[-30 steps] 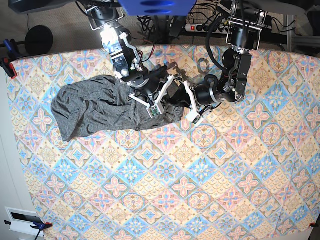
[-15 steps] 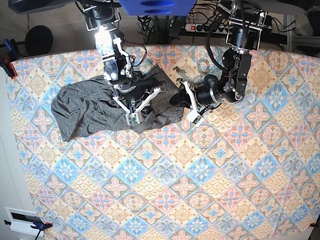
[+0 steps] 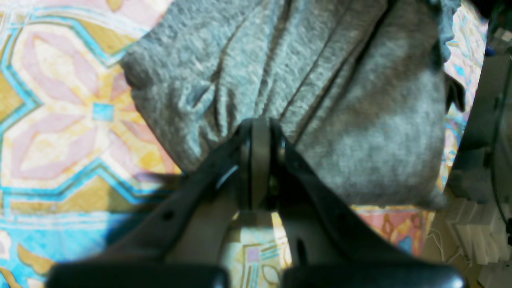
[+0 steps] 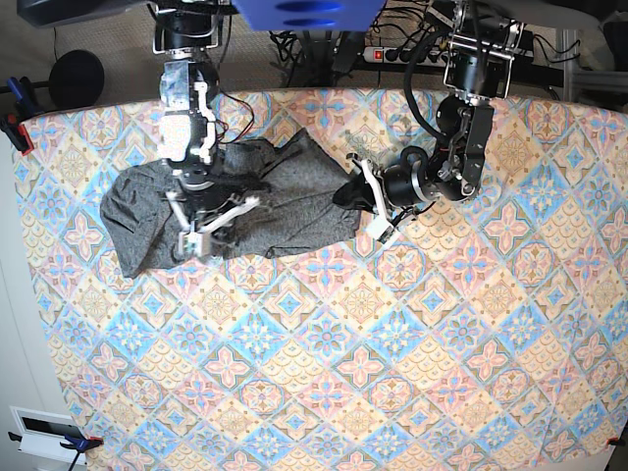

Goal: Layout the t-shirt on the table in an organized manner, then fold the t-shirt properly

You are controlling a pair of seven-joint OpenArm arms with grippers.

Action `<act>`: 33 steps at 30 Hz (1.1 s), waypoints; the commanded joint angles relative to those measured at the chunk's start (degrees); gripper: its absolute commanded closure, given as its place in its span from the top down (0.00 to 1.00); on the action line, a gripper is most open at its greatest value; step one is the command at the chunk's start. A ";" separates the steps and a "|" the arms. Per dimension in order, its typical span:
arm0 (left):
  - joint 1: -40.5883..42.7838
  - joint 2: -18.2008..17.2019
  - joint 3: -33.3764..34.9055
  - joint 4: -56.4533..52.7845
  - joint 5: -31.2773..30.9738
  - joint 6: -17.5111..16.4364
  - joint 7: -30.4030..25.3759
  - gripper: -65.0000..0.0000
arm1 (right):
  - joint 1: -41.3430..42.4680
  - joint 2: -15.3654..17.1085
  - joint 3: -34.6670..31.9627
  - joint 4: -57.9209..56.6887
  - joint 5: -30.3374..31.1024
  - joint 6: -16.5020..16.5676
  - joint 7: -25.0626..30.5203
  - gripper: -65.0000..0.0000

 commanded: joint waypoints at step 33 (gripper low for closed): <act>-0.25 -0.08 -0.10 0.22 8.14 0.88 0.30 0.00 | 6.94 0.25 -19.86 -2.34 -1.64 -2.23 -5.76 0.00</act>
